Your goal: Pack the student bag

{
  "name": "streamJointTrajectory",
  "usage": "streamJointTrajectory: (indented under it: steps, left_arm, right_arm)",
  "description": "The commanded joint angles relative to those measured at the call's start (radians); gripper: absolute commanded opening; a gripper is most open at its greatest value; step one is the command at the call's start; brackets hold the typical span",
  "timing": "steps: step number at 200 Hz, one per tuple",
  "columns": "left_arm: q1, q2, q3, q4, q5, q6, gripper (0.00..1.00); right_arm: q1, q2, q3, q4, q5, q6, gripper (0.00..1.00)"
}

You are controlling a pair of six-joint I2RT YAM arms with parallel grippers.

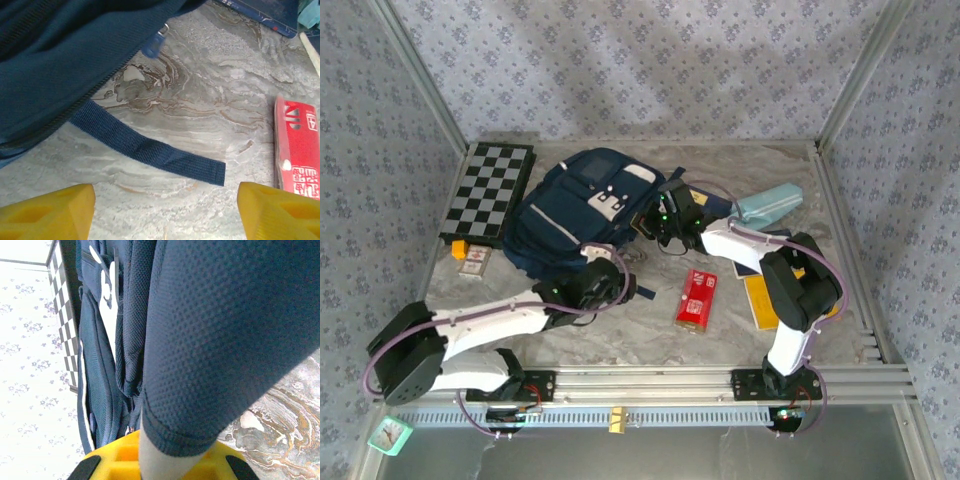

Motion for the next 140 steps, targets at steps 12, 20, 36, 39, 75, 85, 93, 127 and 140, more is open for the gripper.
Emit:
streamJointTrajectory:
  steps: [12,20,36,39,75,85,93,127,140]
  left_arm:
    - [-0.009,0.124,0.112,0.089,-0.079,-0.056,0.68]
    - [-0.009,0.154,0.133,0.085,-0.093,-0.058,0.66]
    - [-0.009,0.206,0.172,0.079,-0.119,-0.069,0.64]
    - [-0.009,0.219,0.177,0.081,-0.124,-0.070,0.64]
    - [-0.009,0.320,0.249,0.045,-0.212,-0.123,0.61]
    - [-0.009,0.346,0.269,0.042,-0.234,-0.125,0.60]
    - [-0.006,0.368,0.296,0.027,-0.258,-0.124,0.59]
    - [0.015,0.436,0.380,-0.078,-0.347,-0.179,0.55]
    - [0.020,0.434,0.368,-0.064,-0.358,-0.191,0.55]
  right_arm:
    - [0.011,-0.057,0.046,-0.001,-0.003,0.043,0.00]
    - [0.008,-0.055,0.080,-0.003,-0.009,0.049,0.00]
    - [0.006,-0.051,0.093,-0.016,-0.017,0.058,0.00]
    - [0.006,-0.050,0.096,-0.021,-0.019,0.060,0.00]
    - [0.003,-0.049,0.120,-0.049,-0.033,0.069,0.00]
    - [0.003,-0.047,0.127,-0.065,-0.028,0.063,0.00]
    - [0.002,-0.044,0.130,-0.069,-0.031,0.061,0.00]
    - [0.003,-0.039,0.129,-0.059,-0.042,0.076,0.00]
    - [0.005,-0.037,0.129,-0.058,-0.044,0.080,0.00]
